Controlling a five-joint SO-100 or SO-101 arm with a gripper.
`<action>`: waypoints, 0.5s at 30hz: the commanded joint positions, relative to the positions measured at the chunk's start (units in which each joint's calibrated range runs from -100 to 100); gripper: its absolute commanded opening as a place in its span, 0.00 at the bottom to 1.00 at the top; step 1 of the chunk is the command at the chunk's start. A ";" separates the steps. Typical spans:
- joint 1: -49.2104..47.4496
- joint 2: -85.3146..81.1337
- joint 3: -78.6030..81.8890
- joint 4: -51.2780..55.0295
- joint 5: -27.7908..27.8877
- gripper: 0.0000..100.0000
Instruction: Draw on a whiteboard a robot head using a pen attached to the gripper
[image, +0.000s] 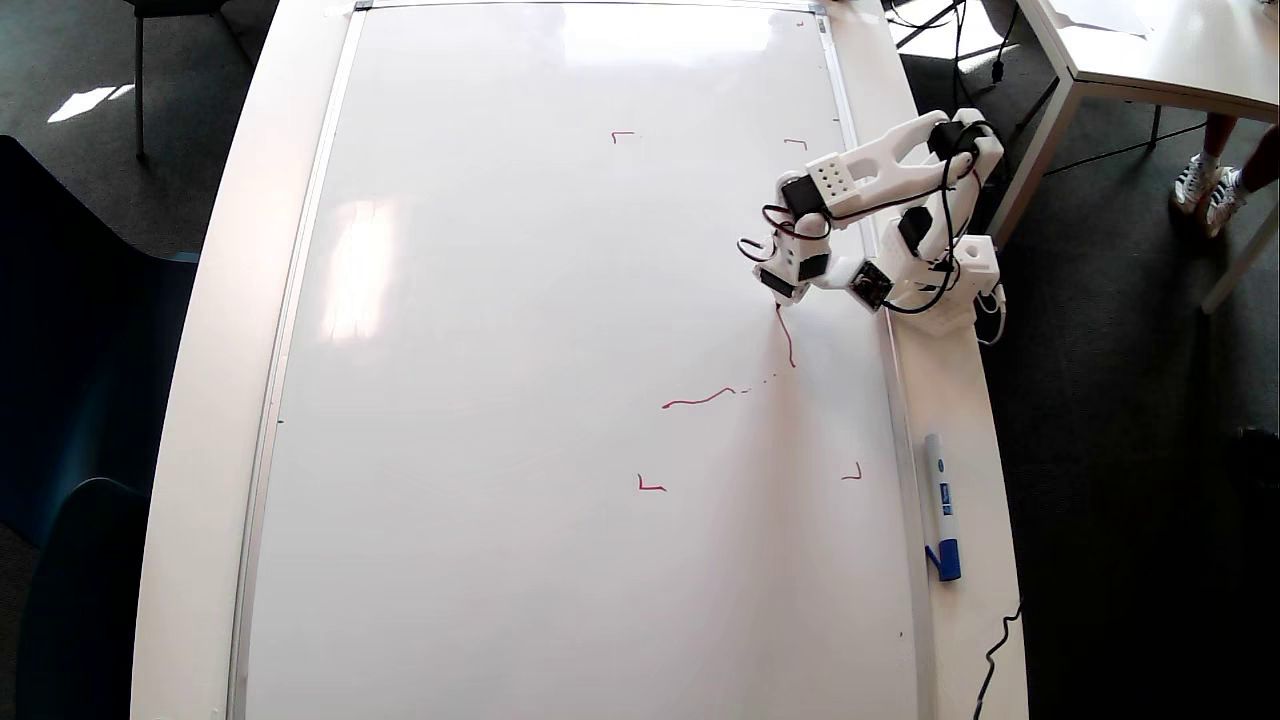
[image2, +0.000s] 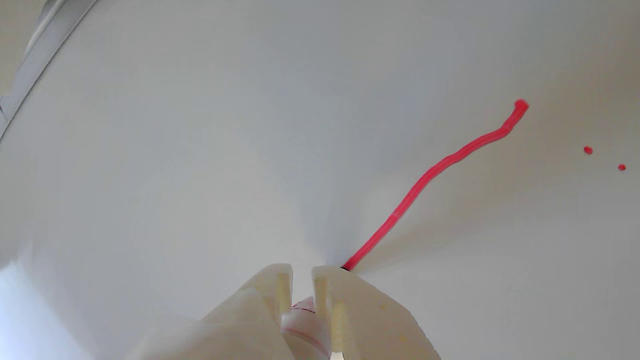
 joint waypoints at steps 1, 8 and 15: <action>5.98 -0.52 -0.42 1.94 2.28 0.01; 16.59 -0.52 -0.42 2.20 7.27 0.01; 24.03 -0.52 -0.51 2.20 11.50 0.01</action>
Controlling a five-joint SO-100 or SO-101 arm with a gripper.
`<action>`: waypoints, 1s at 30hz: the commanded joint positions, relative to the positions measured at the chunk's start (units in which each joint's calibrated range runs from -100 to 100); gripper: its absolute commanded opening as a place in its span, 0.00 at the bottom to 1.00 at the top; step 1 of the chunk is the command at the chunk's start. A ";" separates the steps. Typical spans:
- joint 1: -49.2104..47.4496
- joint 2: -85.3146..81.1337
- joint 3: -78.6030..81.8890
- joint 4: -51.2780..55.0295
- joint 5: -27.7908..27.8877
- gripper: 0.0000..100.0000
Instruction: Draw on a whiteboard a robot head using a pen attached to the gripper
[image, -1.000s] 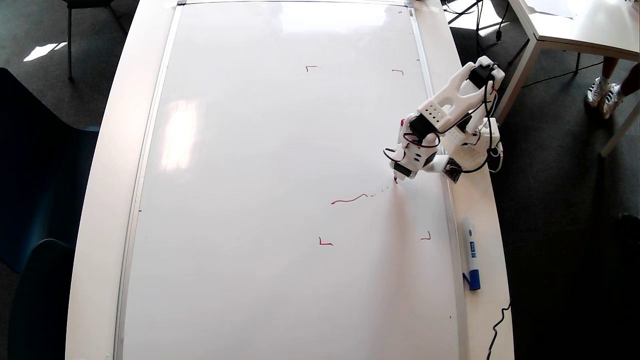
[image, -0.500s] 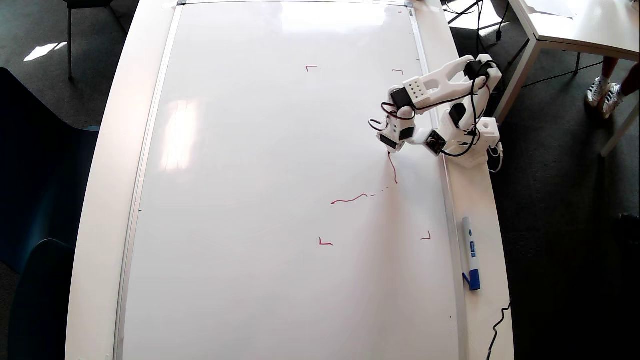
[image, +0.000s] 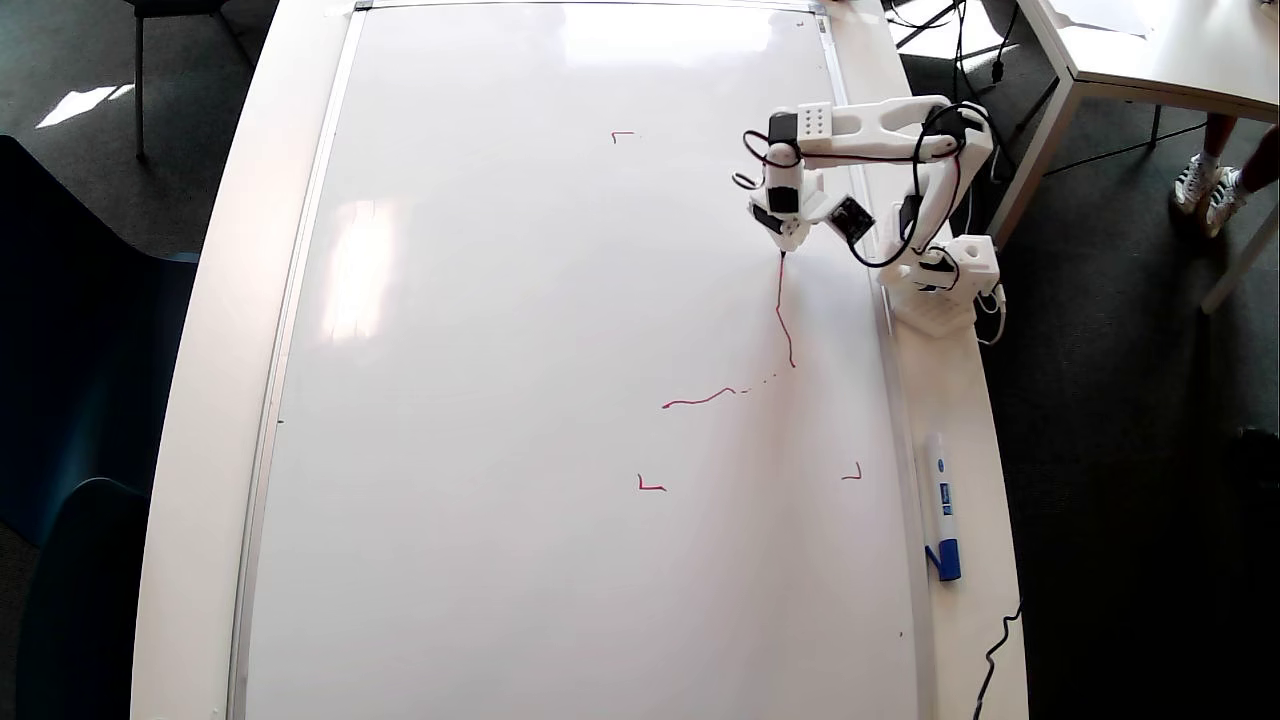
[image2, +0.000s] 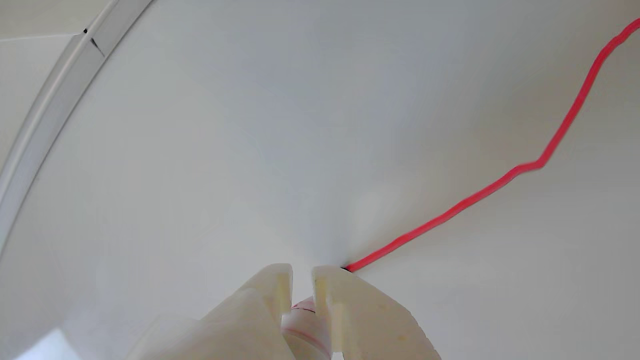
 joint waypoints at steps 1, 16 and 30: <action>5.13 -0.43 -1.05 -0.33 2.74 0.01; 7.12 1.33 -4.68 -3.20 4.78 0.01; 3.66 18.10 -30.47 -4.67 4.41 0.01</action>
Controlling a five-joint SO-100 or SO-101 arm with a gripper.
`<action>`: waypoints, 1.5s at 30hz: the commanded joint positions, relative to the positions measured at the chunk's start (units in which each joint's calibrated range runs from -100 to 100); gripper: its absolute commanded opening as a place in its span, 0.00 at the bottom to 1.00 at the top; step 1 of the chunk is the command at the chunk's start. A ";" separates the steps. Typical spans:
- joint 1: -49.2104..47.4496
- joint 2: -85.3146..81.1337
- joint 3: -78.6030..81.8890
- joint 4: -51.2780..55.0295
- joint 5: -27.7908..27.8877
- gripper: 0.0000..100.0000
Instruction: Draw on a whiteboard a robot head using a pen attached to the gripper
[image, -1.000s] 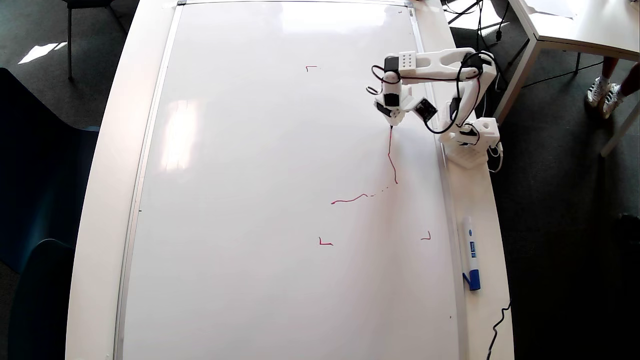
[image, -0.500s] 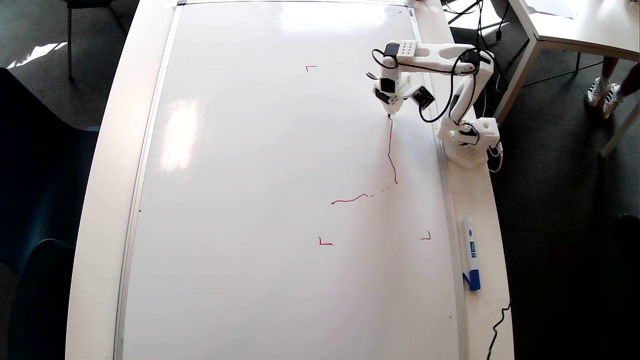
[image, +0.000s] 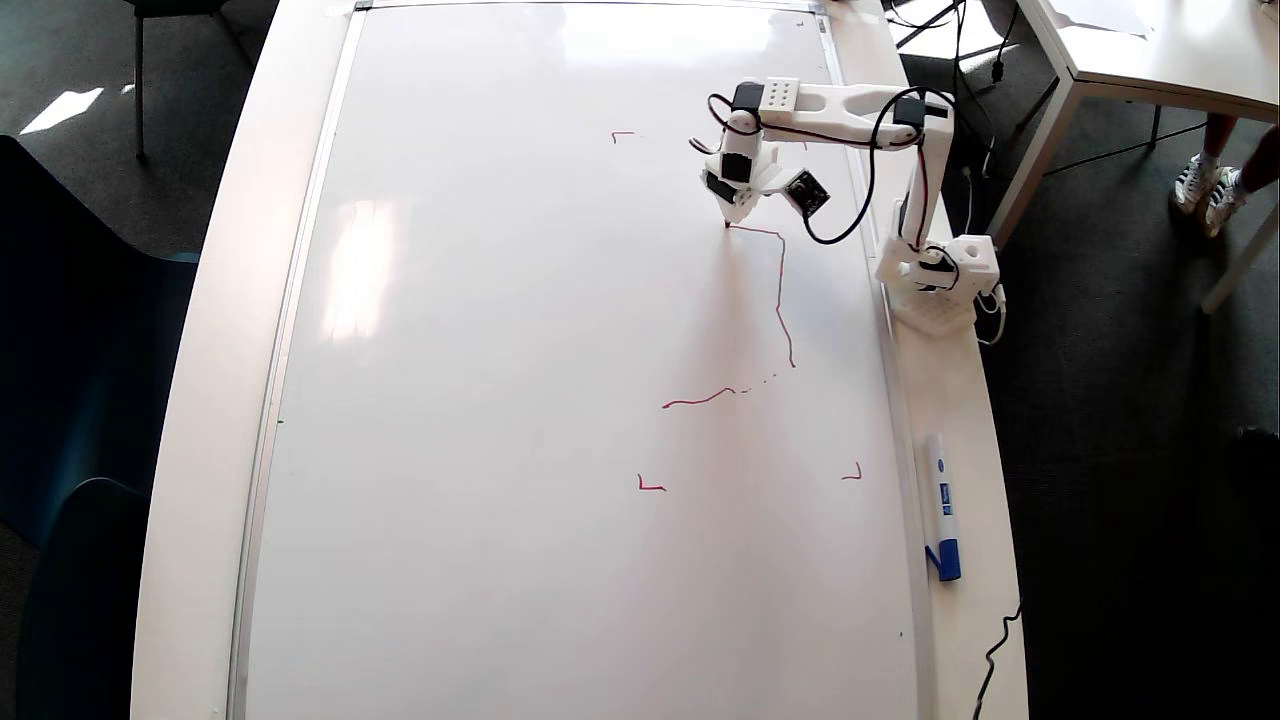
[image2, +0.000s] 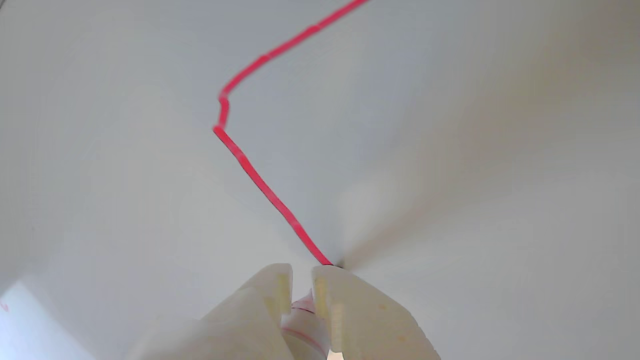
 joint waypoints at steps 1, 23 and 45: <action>-1.54 4.79 -9.44 -0.11 -0.03 0.01; -7.87 19.71 -32.86 0.67 -2.45 0.01; -31.74 20.89 -33.32 0.15 -13.87 0.01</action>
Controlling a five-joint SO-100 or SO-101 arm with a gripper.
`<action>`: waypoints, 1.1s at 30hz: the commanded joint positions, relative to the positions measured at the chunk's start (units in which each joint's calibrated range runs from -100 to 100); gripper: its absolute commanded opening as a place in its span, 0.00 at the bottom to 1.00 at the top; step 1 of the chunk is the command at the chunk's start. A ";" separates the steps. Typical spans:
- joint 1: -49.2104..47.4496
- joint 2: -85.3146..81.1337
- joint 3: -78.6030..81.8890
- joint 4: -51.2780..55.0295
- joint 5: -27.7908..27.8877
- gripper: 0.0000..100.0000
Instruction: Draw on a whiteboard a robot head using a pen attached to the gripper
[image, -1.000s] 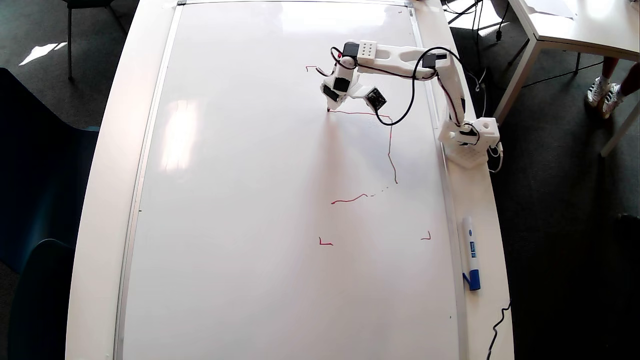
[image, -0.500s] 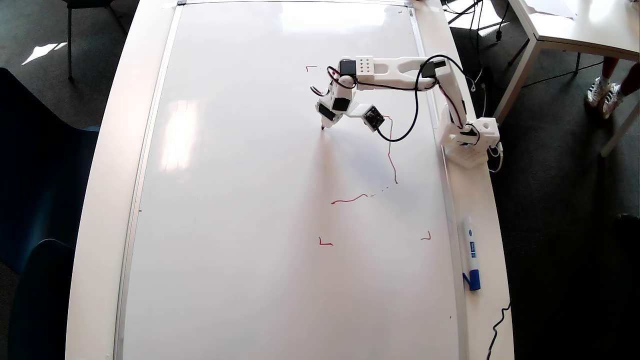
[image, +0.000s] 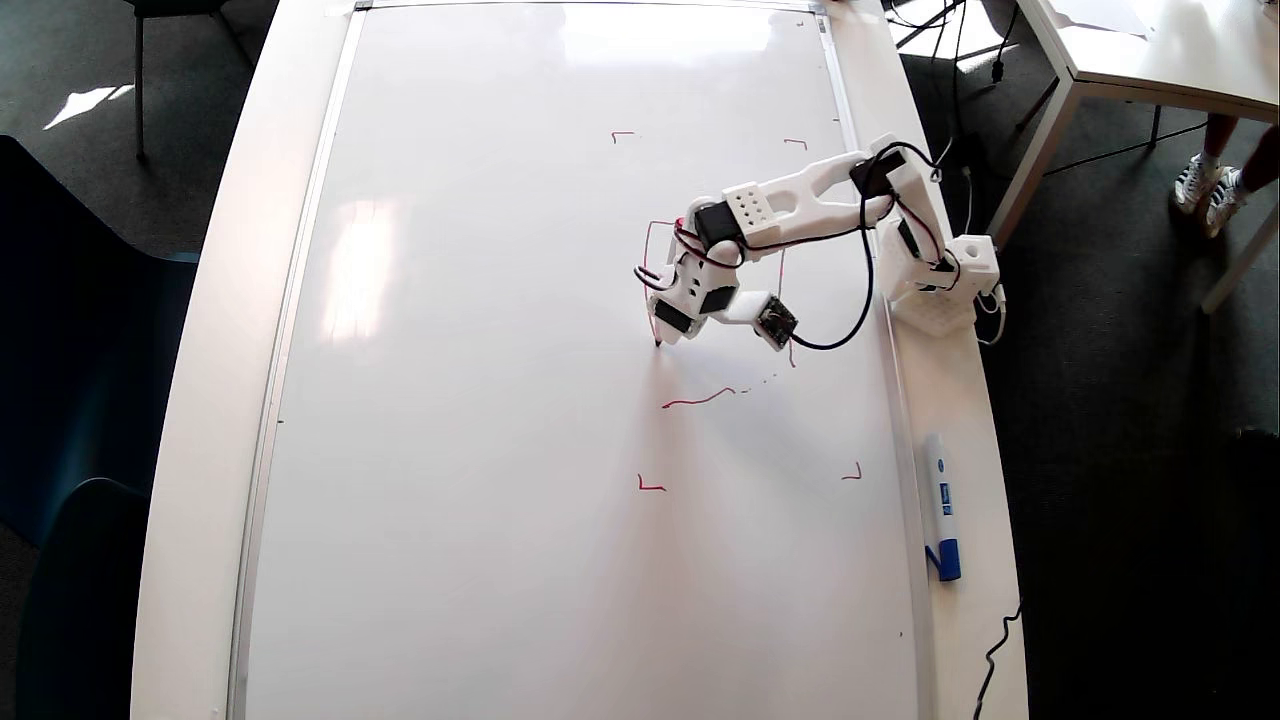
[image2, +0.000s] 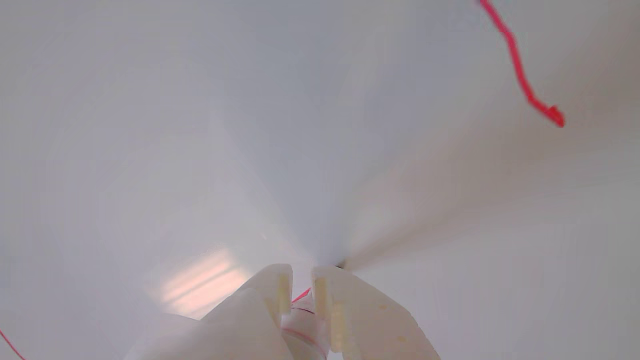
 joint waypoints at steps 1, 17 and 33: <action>-3.81 1.48 -1.79 -0.02 -1.67 0.01; -10.81 5.84 -9.87 0.50 -3.81 0.01; -8.30 -3.55 -16.13 12.58 -1.24 0.01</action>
